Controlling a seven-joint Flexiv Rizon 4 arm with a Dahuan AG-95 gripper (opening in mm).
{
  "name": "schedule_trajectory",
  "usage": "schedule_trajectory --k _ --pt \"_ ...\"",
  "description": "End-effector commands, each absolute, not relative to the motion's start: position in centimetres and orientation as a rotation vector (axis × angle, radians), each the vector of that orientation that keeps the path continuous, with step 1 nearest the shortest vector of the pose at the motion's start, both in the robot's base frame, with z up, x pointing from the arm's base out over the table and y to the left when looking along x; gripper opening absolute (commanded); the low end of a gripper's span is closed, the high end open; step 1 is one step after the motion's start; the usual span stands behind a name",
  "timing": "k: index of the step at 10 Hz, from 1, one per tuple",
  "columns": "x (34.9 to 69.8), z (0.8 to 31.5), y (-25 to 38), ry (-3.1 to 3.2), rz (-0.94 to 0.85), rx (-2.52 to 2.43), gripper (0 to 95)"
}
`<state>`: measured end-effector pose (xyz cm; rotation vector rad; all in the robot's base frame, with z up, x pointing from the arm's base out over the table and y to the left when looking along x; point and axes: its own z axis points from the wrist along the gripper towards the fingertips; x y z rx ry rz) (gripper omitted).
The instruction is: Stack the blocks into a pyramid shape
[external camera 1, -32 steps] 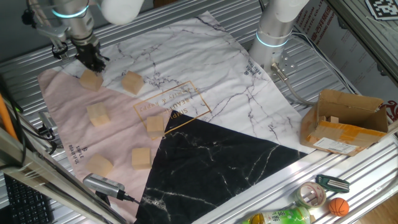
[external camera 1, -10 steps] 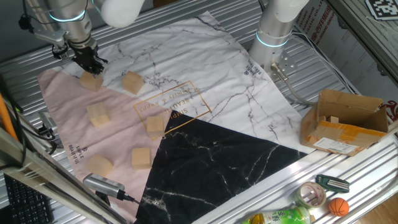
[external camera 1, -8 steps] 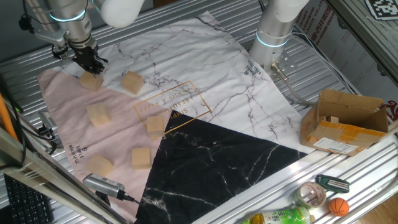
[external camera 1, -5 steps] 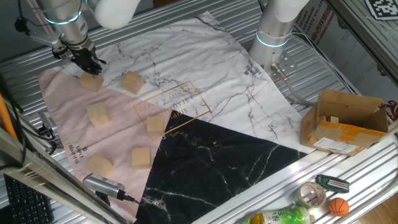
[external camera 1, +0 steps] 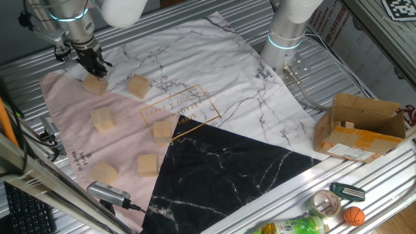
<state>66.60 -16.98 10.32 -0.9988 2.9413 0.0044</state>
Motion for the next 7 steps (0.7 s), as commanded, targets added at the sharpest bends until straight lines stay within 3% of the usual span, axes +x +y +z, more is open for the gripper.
schedule_trajectory --k 1,7 --pt "66.7 10.2 -17.0 2.946 -0.001 -0.999 0.0" --pt "67.9 9.2 -18.0 2.949 -0.006 -0.998 0.0"
